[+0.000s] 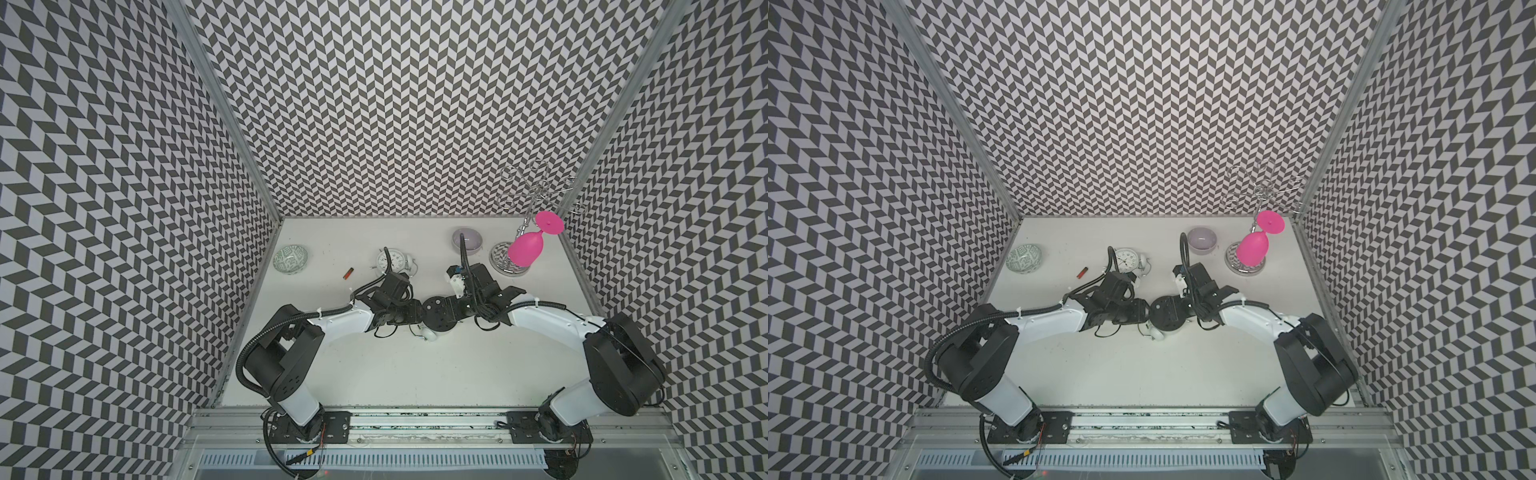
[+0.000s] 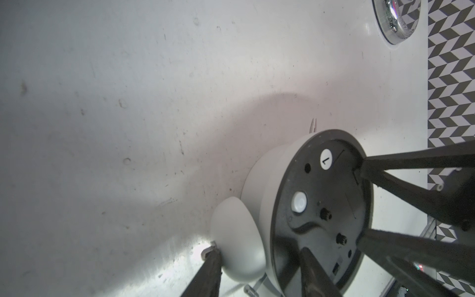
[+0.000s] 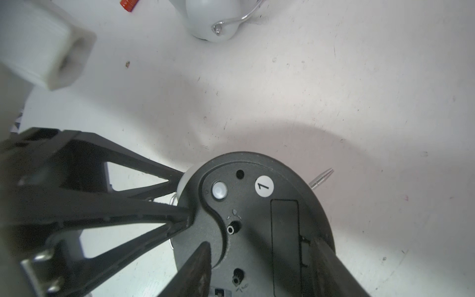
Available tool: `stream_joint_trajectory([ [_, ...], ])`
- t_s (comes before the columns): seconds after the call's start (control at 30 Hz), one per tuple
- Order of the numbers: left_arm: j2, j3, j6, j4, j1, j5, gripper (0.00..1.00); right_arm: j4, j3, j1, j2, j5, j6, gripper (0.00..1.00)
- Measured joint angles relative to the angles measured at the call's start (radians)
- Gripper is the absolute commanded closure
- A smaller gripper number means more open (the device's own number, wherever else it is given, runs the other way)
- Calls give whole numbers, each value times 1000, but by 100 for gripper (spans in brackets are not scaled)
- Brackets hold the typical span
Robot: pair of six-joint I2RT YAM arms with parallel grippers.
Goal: Insert the battery into the alarm
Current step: Remove the cover from the alarm.
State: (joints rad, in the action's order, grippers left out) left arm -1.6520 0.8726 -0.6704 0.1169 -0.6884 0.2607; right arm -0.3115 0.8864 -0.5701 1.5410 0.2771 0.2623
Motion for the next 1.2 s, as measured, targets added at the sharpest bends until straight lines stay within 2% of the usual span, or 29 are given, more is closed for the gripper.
stream_joint_trajectory([
  [0.4, 1, 0, 7, 0, 2, -9, 52, 1, -37, 71, -36, 190, 42, 41],
  [0.87, -4, 0, 26, -8, 9, -44, 52, 2, -95, 91, -63, 413, 114, 42],
  [1.2, -4, 0, 50, -9, 8, -50, 51, 51, -121, 107, -63, 491, 170, 42],
])
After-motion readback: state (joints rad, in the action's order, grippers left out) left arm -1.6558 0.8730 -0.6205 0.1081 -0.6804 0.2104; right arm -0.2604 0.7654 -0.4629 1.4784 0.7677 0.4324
